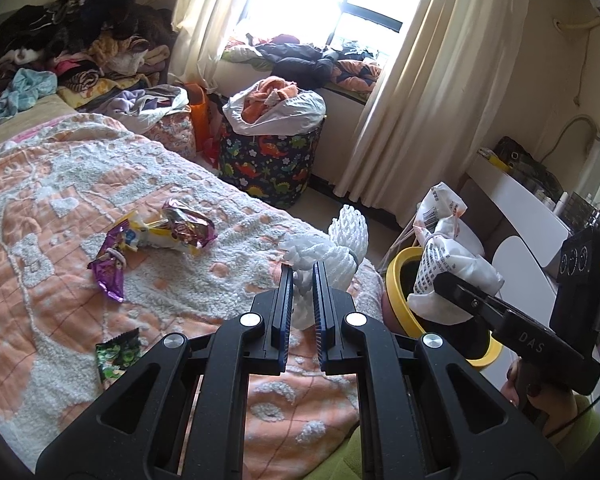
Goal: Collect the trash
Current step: 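Carry the foam net and white bag in both grippers over the yellow bin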
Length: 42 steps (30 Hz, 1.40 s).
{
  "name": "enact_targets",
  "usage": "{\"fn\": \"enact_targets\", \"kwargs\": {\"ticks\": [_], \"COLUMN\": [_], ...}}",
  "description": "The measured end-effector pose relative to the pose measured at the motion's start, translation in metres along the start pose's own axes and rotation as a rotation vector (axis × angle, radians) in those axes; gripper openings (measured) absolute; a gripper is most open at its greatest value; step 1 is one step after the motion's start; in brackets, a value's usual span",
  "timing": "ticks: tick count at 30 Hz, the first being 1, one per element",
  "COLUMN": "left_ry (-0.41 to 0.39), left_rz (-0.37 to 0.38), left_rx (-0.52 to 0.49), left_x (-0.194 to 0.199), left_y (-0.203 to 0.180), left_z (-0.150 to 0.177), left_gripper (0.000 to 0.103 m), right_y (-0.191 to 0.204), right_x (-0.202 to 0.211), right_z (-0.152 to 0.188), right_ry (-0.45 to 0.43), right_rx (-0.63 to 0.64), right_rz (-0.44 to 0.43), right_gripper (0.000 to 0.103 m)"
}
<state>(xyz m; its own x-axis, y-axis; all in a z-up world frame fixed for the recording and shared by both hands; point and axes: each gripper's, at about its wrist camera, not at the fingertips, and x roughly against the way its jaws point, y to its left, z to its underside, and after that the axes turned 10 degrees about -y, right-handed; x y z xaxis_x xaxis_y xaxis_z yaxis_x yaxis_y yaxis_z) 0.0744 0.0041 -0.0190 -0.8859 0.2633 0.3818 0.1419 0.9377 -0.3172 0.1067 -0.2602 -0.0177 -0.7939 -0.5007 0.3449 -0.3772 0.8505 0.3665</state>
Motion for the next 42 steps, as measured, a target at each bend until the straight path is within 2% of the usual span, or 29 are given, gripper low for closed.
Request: {"fn": "enact_targets", "kwargs": {"ticks": [29, 42], "left_ry": [0.038, 0.065], "left_rz": [0.074, 0.108], "left_rx": [-0.094, -0.134], "left_x": [-0.024, -0.039], "left_y": [-0.049, -0.07], "left_z": [0.006, 0.012], "left_gripper": [0.006, 0.006], "right_y": [-0.07, -0.097], "right_x": [0.028, 0.036], "right_z": [-0.016, -0.016], "right_ry": [-0.076, -0.083], "right_rx": [-0.124, -0.167], "right_rz": [0.12, 0.166], "right_gripper": [0.047, 0.047]}}
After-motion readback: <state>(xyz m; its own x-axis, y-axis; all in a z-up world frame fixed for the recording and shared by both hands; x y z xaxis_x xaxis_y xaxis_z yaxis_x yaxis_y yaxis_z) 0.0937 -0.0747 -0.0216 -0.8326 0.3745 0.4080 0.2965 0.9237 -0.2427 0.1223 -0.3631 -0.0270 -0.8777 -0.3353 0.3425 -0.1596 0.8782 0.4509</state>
